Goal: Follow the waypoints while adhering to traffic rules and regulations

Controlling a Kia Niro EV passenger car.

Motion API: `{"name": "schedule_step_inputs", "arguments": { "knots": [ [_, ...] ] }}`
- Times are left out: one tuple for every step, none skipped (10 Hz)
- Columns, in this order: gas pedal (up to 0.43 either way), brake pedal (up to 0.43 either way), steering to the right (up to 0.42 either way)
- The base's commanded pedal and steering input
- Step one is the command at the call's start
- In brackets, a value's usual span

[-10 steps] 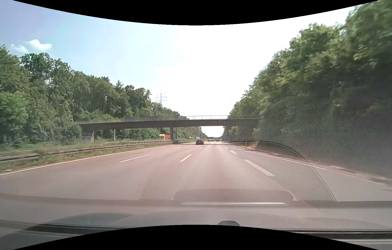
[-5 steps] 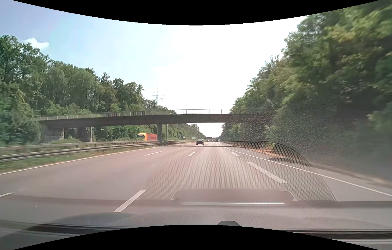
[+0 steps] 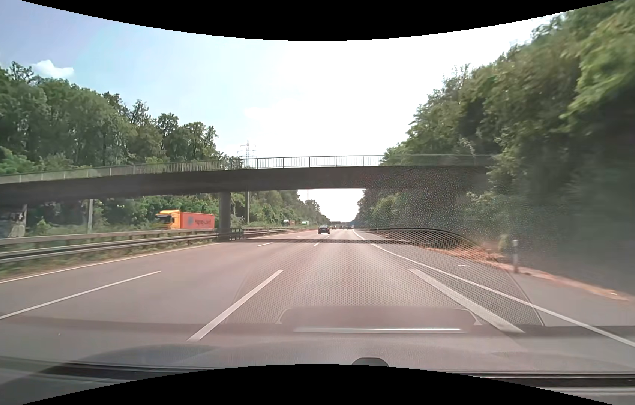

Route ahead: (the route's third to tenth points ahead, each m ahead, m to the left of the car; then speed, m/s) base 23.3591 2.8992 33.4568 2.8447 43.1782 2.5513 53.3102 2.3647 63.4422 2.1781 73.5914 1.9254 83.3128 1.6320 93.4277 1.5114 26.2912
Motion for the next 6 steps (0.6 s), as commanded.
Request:
{"name": "schedule_step_inputs", "arguments": {
  "knots": [
    [0.26, 0.0, 0.0],
    [0.26, 0.0, 0.0],
    [0.26, 0.0, 0.0],
    [0.26, 0.0, 0.0],
    [0.26, 0.0, -0.002],
    [0.268, 0.0, -0.002]
  ]
}}
